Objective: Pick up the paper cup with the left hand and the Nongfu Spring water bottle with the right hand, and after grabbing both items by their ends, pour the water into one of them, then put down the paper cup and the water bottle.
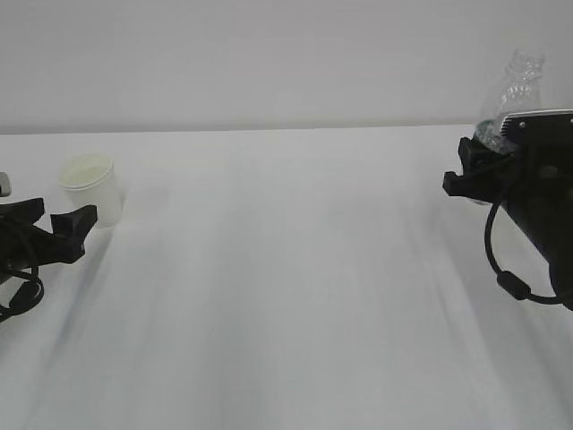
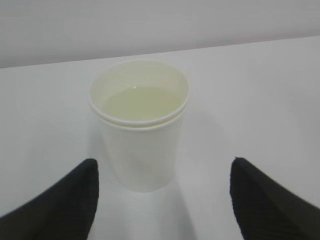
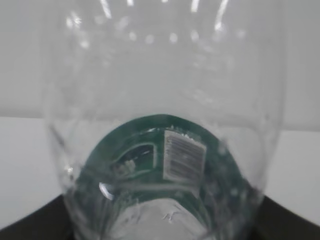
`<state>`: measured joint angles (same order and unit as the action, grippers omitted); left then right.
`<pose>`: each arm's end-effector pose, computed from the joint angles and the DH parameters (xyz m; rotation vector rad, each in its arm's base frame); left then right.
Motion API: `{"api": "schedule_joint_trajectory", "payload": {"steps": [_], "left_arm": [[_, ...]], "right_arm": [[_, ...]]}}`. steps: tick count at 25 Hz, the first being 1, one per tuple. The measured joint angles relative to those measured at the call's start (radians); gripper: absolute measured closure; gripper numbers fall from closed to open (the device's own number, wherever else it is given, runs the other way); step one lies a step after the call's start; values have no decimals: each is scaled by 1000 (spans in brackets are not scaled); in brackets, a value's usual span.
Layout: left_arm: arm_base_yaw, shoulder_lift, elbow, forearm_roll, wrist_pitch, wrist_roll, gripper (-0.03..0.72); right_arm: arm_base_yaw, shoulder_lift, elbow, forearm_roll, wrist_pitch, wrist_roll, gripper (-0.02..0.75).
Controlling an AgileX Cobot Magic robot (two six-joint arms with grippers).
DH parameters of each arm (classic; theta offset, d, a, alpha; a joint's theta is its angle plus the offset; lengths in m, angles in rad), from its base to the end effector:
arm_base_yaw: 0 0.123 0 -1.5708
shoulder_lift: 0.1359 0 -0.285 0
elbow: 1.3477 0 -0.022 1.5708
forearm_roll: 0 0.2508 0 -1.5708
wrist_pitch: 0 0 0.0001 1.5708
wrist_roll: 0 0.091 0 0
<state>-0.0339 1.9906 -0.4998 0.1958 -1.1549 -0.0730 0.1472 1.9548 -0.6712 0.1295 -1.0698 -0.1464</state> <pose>0.2997 -0.0264 0.0987 0.1634 1.8190 -0.1824 0.3412 0.0402 0.1331 -0.1117 1.6967 -0.0493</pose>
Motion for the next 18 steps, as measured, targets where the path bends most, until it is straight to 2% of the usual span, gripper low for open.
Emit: {"api": "schedule_joint_trajectory", "payload": {"steps": [7, 18], "left_arm": [[0, 0, 0, 8, 0, 0, 99], [0, 0, 0, 25, 0, 0, 100]], "right_arm": [[0, 60, 0, 0, -54, 0, 332], [0, 136, -27, -12, -54, 15, 332]]}}
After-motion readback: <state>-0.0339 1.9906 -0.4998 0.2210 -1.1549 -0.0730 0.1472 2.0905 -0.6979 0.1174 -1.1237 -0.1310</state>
